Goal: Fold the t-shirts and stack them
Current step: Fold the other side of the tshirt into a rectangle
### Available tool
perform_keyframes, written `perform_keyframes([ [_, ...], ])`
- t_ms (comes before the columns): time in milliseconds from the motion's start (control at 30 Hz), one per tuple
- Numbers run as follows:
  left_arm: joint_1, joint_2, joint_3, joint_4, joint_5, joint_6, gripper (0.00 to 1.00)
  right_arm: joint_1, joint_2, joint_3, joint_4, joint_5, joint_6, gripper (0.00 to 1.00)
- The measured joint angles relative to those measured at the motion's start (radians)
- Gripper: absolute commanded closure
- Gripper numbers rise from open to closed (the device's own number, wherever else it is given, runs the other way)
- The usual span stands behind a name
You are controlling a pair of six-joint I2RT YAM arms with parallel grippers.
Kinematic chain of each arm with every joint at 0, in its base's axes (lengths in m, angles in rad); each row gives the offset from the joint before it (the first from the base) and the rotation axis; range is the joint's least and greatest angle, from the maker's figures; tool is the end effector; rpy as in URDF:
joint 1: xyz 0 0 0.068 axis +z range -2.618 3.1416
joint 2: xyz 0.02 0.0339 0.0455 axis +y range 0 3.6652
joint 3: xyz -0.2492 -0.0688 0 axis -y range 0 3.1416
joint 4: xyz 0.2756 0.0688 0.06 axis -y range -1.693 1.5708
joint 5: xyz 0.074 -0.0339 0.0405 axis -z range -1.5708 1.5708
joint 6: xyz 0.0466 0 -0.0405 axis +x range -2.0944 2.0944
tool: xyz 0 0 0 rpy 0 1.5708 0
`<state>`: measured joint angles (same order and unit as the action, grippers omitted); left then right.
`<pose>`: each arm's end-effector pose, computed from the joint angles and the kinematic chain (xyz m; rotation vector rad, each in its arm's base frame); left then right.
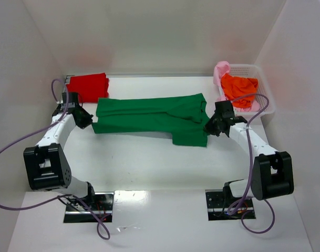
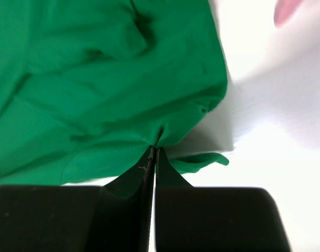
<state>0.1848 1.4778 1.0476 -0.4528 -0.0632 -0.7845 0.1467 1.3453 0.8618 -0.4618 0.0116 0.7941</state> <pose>0.3424 0.0670 0.2081 -1.1709 2.1639 -0.1860 0.3036 0.0443 0.1836 0.8173 2.4211 0.3613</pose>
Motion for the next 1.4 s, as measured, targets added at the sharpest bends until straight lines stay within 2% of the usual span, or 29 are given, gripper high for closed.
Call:
perform_keyframes([
  [233,0.003,0.083,0.057,0.037,0.009,0.000,1.00,-0.040,0.042,0.084,0.042,-0.003,-0.012,1.00],
  [600,0.003,0.227,0.109,0.084,0.011,0.000,1.00,-0.052,0.222,0.162,0.110,-0.026,-0.035,1.00],
  [1033,0.003,0.319,0.172,0.119,0.009,0.008,1.00,-0.052,0.415,0.298,0.148,-0.035,-0.064,0.98],
  [1300,0.006,0.341,0.180,0.121,0.004,0.039,0.58,-0.052,0.495,0.366,0.160,-0.035,-0.084,0.89],
  [1400,0.009,0.341,0.184,0.126,0.003,0.051,0.42,-0.053,0.517,0.385,0.162,-0.044,-0.095,0.82],
])
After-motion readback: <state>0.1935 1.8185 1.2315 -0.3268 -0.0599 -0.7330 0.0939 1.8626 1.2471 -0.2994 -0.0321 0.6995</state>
